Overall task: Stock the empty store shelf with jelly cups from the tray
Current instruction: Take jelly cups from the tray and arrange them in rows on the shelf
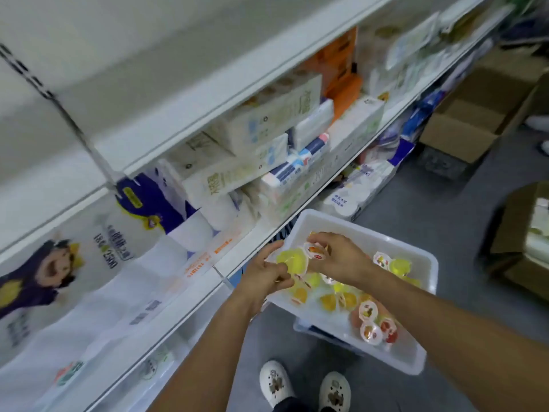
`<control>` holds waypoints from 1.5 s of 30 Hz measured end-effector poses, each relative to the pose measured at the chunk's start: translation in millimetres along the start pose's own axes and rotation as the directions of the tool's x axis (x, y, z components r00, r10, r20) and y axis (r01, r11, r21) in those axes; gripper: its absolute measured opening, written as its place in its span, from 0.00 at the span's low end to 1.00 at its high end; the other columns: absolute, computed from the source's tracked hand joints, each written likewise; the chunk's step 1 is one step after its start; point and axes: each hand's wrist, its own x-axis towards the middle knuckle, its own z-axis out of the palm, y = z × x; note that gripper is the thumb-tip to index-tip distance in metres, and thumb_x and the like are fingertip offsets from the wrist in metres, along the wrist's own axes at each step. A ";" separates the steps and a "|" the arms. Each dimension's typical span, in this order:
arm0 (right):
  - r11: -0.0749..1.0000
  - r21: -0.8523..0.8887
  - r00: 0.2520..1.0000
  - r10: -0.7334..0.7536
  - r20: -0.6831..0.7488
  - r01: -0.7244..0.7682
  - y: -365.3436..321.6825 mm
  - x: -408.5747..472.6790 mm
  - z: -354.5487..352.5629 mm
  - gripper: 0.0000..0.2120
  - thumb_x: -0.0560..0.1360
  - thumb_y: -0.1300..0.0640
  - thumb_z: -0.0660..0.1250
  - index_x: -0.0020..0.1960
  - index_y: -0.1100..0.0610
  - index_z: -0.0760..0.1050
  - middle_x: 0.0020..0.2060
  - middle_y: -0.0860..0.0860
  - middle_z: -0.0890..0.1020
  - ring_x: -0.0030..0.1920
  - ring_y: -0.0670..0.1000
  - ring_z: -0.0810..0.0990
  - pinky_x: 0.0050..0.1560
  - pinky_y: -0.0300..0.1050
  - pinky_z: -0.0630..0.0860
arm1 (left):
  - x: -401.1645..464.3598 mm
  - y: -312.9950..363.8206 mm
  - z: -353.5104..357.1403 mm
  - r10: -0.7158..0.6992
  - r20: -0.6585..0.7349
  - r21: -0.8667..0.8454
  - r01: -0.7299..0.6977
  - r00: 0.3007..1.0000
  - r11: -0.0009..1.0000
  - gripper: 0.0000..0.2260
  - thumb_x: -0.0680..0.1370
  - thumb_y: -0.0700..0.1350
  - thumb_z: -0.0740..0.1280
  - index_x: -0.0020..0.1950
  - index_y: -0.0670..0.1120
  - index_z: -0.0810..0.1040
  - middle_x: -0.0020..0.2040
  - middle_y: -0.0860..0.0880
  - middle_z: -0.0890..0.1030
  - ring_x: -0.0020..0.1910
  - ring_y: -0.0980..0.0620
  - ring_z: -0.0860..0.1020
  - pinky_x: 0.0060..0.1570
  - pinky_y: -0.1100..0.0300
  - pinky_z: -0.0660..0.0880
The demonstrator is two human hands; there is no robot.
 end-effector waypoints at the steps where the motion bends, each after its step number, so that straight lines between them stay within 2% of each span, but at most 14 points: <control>1: 0.999 0.019 1.000 -0.027 -0.001 0.027 -13.5 -2.3 -3.3 0.27 0.67 0.50 0.75 0.64 0.51 0.75 0.59 0.47 0.79 0.57 0.46 0.77 0.57 0.45 0.76 | -10.0 8.9 -8.0 0.022 0.015 -0.002 -0.022 1.000 1.000 0.23 0.70 0.28 0.62 0.59 0.49 0.80 0.46 0.40 0.78 0.39 0.46 0.80 0.50 0.52 0.81; 5: 0.987 0.024 0.987 -0.156 -0.026 0.157 -69.3 -11.4 -8.9 0.26 0.67 0.49 0.74 0.64 0.51 0.76 0.58 0.45 0.79 0.55 0.40 0.76 0.52 0.36 0.72 | -56.9 39.5 -39.0 0.121 0.063 0.013 -0.122 0.991 0.992 0.17 0.72 0.30 0.67 0.57 0.46 0.78 0.49 0.38 0.77 0.40 0.45 0.81 0.45 0.56 0.81; 8: 0.975 0.050 0.976 -0.217 -0.019 0.217 -115.6 -20.8 -6.6 0.25 0.68 0.49 0.73 0.64 0.50 0.76 0.57 0.44 0.79 0.56 0.43 0.77 0.57 0.42 0.74 | -95.5 56.8 -64.3 0.209 -0.019 0.047 -0.208 0.978 0.977 0.15 0.72 0.35 0.73 0.57 0.42 0.76 0.52 0.39 0.78 0.38 0.44 0.82 0.43 0.55 0.81; 11: 0.952 0.087 0.956 -0.290 -0.043 0.293 -164.4 -32.8 1.5 0.24 0.64 0.43 0.70 0.58 0.50 0.79 0.47 0.42 0.80 0.44 0.38 0.77 0.47 0.40 0.73 | -134.7 69.9 -98.3 0.307 -0.102 0.096 -0.298 0.946 0.950 0.15 0.72 0.36 0.73 0.56 0.41 0.75 0.53 0.41 0.77 0.37 0.42 0.82 0.43 0.52 0.82; 15: 0.904 0.163 0.918 -0.386 -0.087 0.396 -232.9 -55.6 19.3 0.10 0.71 0.53 0.71 0.51 0.51 0.82 0.41 0.46 0.82 0.40 0.41 0.77 0.44 0.41 0.74 | -193.6 81.5 -155.1 0.427 -0.169 0.175 -0.399 0.888 0.900 0.13 0.74 0.41 0.70 0.57 0.49 0.76 0.55 0.44 0.75 0.40 0.42 0.82 0.44 0.51 0.82; 19: 0.851 0.210 0.875 -0.478 -0.072 0.482 -304.0 -83.4 43.7 0.08 0.74 0.57 0.68 0.52 0.52 0.81 0.43 0.45 0.84 0.43 0.38 0.79 0.43 0.31 0.72 | -251.4 91.1 -212.5 0.564 -0.209 0.322 -0.489 0.799 0.811 0.13 0.76 0.45 0.67 0.59 0.58 0.78 0.51 0.50 0.77 0.43 0.50 0.80 0.38 0.58 0.81; 22: 0.806 0.240 0.840 -0.532 -0.104 0.540 -353.3 -97.6 67.0 0.07 0.75 0.58 0.67 0.51 0.53 0.80 0.43 0.54 0.81 0.41 0.49 0.80 0.36 0.40 0.77 | -288.6 96.5 -249.5 0.637 -0.249 0.368 -0.538 0.729 0.759 0.12 0.76 0.46 0.66 0.57 0.60 0.79 0.44 0.53 0.77 0.36 0.51 0.77 0.28 0.60 0.76; 24: 0.784 0.241 0.820 -0.554 -0.144 0.572 -383.0 -101.6 84.9 0.06 0.72 0.54 0.69 0.49 0.51 0.79 0.41 0.58 0.79 0.37 0.57 0.79 0.34 0.52 0.80 | -310.2 98.0 -271.6 0.669 -0.278 0.385 -0.558 0.689 0.735 0.11 0.76 0.47 0.67 0.55 0.60 0.79 0.42 0.52 0.76 0.34 0.50 0.77 0.31 0.52 0.79; 25: 0.782 0.214 0.810 -0.562 -0.166 0.586 -396.6 -101.4 94.2 0.07 0.70 0.53 0.71 0.48 0.50 0.78 0.40 0.56 0.78 0.36 0.55 0.78 0.35 0.52 0.78 | -319.6 98.4 -283.5 0.685 -0.290 0.396 -0.568 0.668 0.721 0.10 0.76 0.47 0.67 0.55 0.59 0.79 0.43 0.51 0.75 0.33 0.50 0.77 0.35 0.51 0.79; 28: 0.771 0.100 0.776 -0.616 -0.135 0.629 -432.9 -100.0 123.1 0.10 0.69 0.54 0.74 0.48 0.50 0.76 0.39 0.47 0.79 0.37 0.48 0.77 0.37 0.41 0.74 | -343.3 97.7 -319.0 0.714 -0.342 0.424 -0.578 0.611 0.698 0.12 0.75 0.47 0.69 0.57 0.57 0.77 0.46 0.48 0.75 0.36 0.53 0.77 0.34 0.61 0.76; 31: 0.766 -0.028 0.765 -0.643 -0.035 0.643 -460.1 -96.8 151.3 0.15 0.67 0.51 0.74 0.51 0.48 0.75 0.47 0.46 0.79 0.44 0.47 0.79 0.44 0.44 0.77 | -362.8 96.0 -352.9 0.740 -0.436 0.440 -0.597 0.512 0.671 0.13 0.72 0.49 0.71 0.55 0.57 0.76 0.49 0.47 0.77 0.40 0.51 0.78 0.33 0.62 0.74; 36: 0.751 -0.159 0.766 -0.641 0.057 0.640 -490.4 -81.2 193.8 0.18 0.70 0.53 0.72 0.58 0.51 0.74 0.55 0.52 0.78 0.52 0.53 0.77 0.52 0.46 0.76 | -384.8 88.2 -399.7 0.709 -0.599 0.380 -0.646 0.373 0.662 0.09 0.76 0.43 0.70 0.53 0.53 0.74 0.45 0.51 0.75 0.38 0.51 0.77 0.32 0.65 0.76; 40: 0.721 -0.233 0.749 -0.660 0.058 0.653 -512.7 -61.9 215.3 0.19 0.72 0.54 0.71 0.61 0.53 0.73 0.57 0.54 0.76 0.55 0.54 0.76 0.51 0.44 0.71 | -387.7 81.0 -425.9 0.656 -0.671 0.345 -0.638 0.345 0.689 0.11 0.74 0.46 0.72 0.49 0.58 0.72 0.50 0.49 0.76 0.46 0.47 0.79 0.38 0.55 0.77; 45: 0.699 -0.313 0.744 -0.667 0.042 0.644 -533.9 -42.9 229.5 0.19 0.74 0.52 0.68 0.63 0.56 0.70 0.57 0.56 0.76 0.55 0.56 0.76 0.49 0.43 0.70 | -382.4 79.4 -436.7 0.627 -0.711 0.343 -0.623 0.317 0.703 0.13 0.73 0.46 0.73 0.53 0.55 0.74 0.51 0.51 0.78 0.50 0.49 0.78 0.42 0.57 0.74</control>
